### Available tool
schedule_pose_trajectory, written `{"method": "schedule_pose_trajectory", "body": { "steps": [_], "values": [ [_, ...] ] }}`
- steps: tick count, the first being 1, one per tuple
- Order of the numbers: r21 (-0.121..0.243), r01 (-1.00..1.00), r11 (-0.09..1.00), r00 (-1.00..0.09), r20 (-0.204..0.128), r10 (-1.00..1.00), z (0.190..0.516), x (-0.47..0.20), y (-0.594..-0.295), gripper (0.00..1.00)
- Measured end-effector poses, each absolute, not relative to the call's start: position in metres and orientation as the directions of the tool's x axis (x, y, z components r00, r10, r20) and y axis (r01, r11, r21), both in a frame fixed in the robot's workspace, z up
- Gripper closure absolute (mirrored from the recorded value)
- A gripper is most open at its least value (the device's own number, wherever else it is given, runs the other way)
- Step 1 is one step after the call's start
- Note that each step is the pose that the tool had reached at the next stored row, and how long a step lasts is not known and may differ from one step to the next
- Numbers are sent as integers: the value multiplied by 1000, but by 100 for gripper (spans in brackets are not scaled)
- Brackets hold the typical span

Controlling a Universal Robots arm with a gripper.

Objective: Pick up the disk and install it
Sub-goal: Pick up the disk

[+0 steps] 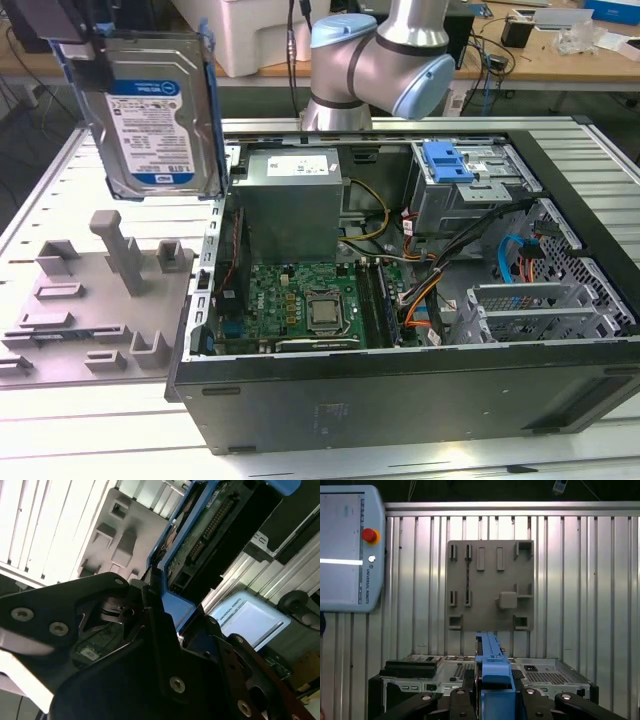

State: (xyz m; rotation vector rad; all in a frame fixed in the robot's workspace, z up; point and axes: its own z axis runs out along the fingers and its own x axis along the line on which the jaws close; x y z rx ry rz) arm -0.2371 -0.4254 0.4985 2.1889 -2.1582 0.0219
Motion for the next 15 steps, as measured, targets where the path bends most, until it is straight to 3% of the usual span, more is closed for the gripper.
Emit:
{"method": "schedule_pose_trajectory", "body": {
  "steps": [15],
  "values": [
    [55, -998, -13, 16, 57, -998, 499, -176, -446, 63]
  ]
}}
